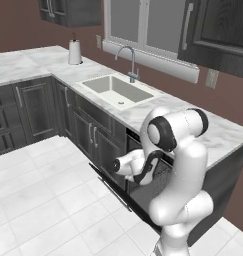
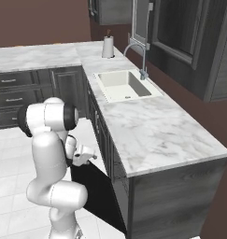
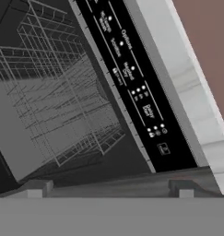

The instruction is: Open the dishwasher door and pull out the top rack.

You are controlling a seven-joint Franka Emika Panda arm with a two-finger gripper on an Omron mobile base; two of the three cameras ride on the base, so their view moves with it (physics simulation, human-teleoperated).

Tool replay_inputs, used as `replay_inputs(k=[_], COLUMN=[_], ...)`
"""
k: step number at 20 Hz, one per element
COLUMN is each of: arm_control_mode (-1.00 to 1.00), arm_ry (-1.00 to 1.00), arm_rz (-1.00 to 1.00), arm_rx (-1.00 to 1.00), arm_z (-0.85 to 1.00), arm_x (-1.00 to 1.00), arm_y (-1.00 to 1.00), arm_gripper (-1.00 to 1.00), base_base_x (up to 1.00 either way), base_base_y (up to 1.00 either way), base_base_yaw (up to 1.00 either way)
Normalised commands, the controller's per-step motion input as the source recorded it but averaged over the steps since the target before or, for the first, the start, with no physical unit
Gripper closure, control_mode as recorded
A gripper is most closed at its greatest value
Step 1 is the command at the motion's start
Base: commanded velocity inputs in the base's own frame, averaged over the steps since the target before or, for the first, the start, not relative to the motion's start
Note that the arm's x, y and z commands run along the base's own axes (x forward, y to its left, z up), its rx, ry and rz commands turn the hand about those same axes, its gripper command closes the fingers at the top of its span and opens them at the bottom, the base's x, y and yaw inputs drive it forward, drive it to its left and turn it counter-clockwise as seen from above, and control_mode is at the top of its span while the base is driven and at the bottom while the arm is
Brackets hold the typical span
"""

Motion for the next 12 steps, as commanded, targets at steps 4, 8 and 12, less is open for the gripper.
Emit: replay_inputs(k=[4,8,12], arm_control_mode=[-1.00,-1.00,-1.00], arm_ry=[-0.01,0.00,0.00], arm_rz=[0.03,0.03,0.03], arm_rx=[-0.10,-0.05,-0.03], arm_z=[-0.15,-0.04,0.00], arm_x=[0.14,0.17,0.23], arm_y=[-0.03,-0.03,-0.12], arm_gripper=[-1.00,-1.00,-1.00], base_base_x=[0.00,0.00,0.00], base_base_y=[0.00,0.00,0.00], base_base_yaw=[0.00,0.00,0.00])
